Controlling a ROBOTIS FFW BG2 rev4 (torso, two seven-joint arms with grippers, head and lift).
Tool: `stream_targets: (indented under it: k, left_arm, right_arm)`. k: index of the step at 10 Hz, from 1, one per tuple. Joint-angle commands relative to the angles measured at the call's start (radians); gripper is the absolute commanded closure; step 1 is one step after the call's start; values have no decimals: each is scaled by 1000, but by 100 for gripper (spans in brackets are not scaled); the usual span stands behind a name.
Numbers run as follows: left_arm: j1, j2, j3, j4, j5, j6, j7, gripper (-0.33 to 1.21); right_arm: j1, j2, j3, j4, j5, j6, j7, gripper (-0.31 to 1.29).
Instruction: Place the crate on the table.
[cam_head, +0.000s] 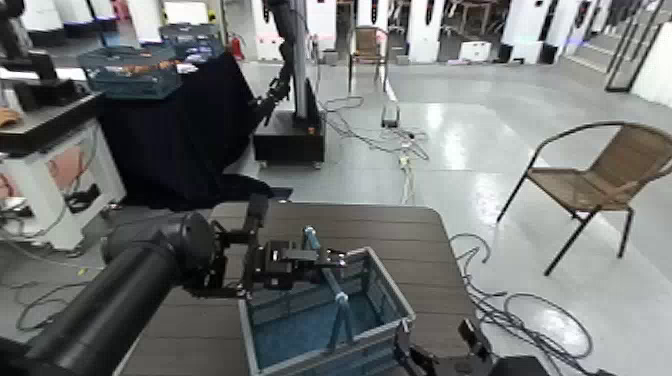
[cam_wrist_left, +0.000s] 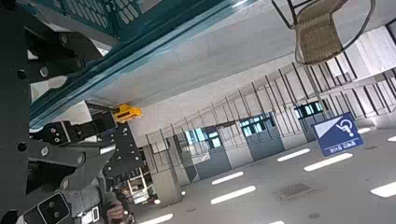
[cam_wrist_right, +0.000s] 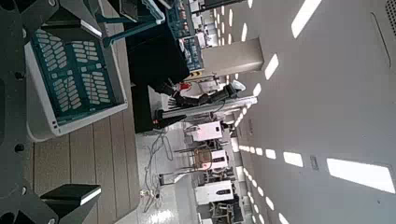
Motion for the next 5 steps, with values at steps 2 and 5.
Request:
stream_targets:
  k: [2,5]
  left_arm:
    - [8,-2,23,-9,9,-37,-3,7]
    - [36,2,58,-51,1,-73,11,9]
  right_arm:
    - [3,0,-3,-1,-2,2,0,15]
    - [6,2,-5,-4,-2,6,0,15]
